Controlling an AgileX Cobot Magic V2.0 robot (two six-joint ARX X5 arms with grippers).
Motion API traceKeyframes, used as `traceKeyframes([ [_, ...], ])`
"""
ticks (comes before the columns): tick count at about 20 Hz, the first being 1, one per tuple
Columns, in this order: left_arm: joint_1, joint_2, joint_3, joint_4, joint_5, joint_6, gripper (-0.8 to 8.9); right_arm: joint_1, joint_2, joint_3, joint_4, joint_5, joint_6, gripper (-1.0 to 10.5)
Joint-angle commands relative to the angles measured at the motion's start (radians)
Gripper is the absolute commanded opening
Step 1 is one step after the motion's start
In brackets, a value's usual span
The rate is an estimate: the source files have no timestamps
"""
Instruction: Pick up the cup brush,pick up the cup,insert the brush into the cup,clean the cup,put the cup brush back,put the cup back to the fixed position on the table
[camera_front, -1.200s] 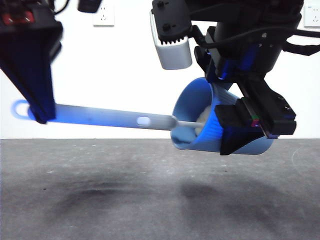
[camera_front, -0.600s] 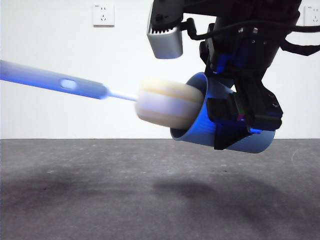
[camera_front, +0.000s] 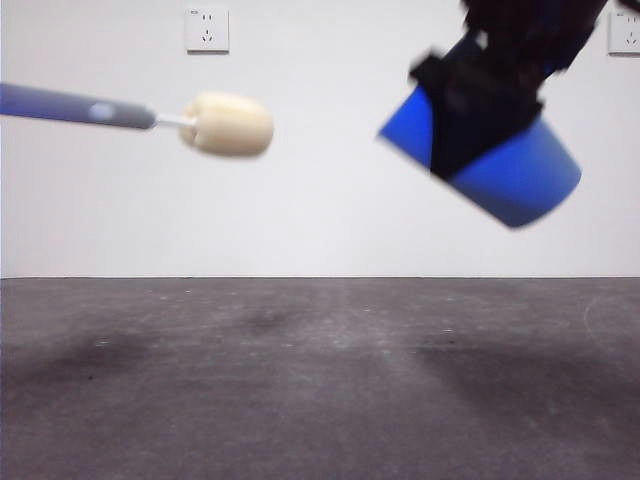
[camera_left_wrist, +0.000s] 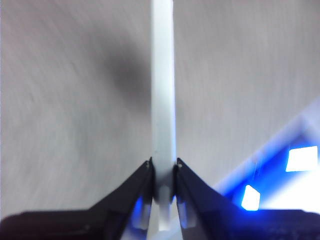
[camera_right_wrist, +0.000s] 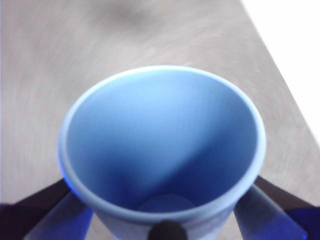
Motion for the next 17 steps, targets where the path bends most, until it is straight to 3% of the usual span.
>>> traceKeyframes([
  [1,0.004,0.033,-0.047,0.166,0.002,-0.233,-0.09,0.002,-0.087,-0.003,0.01,-0.003,0.233,-0.2],
  [5,0.003,0.217,-0.077,0.381,-0.019,-0.382,-0.09,0.002,-0.224,-0.003,0.014,-0.005,0.365,-0.2],
  [7,-0.006,0.328,-0.077,0.475,-0.019,-0.441,-0.09,0.002,-0.274,-0.003,0.017,-0.004,0.387,-0.2],
  [17,-0.091,0.65,-0.077,0.624,-0.144,-0.524,-0.08,0.002,-0.329,-0.003,0.017,-0.004,0.399,-0.2],
])
